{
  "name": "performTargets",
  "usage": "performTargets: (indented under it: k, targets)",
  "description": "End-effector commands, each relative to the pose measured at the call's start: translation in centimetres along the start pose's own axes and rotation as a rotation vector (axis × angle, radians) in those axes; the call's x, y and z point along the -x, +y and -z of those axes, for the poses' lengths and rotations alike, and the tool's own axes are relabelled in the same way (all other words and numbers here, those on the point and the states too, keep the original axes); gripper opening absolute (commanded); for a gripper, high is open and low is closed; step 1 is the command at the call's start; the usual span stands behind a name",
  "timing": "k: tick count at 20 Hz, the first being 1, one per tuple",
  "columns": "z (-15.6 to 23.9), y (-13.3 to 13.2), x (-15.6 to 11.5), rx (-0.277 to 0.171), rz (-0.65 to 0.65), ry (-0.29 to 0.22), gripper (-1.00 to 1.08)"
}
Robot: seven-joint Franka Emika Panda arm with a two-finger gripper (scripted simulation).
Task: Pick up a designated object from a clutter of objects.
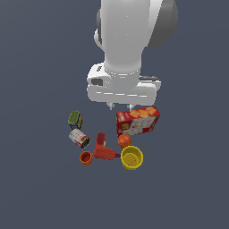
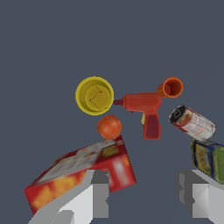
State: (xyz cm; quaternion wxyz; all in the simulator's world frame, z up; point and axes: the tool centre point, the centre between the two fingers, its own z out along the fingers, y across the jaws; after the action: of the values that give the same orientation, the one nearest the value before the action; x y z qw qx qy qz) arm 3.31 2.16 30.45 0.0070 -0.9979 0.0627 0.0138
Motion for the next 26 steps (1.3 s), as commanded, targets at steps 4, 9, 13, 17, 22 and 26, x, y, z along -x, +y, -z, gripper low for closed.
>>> performTargets:
  k: [4, 9, 13, 17, 22, 26]
  targets:
    - [-1.8, -0.9, -2.3, -0.031, -0.145, -0.029, 0.28]
    - [-3.9, -1.8, -4.6, -0.059, -0.293, -0.062, 0.28]
    - [-5.8, -2.6, -6.3, -0.078, -0.411, -0.091, 0.28]
    - [-7.9, -3.3, -7.8, -0.094, -0.528, -0.122, 0.28]
    - [-10.6, -4.2, -9.6, -0.11, -0.674, -0.163, 0.28]
    - [-12.9, -4.9, -10.8, -0.119, -0.791, -0.198, 0.28]
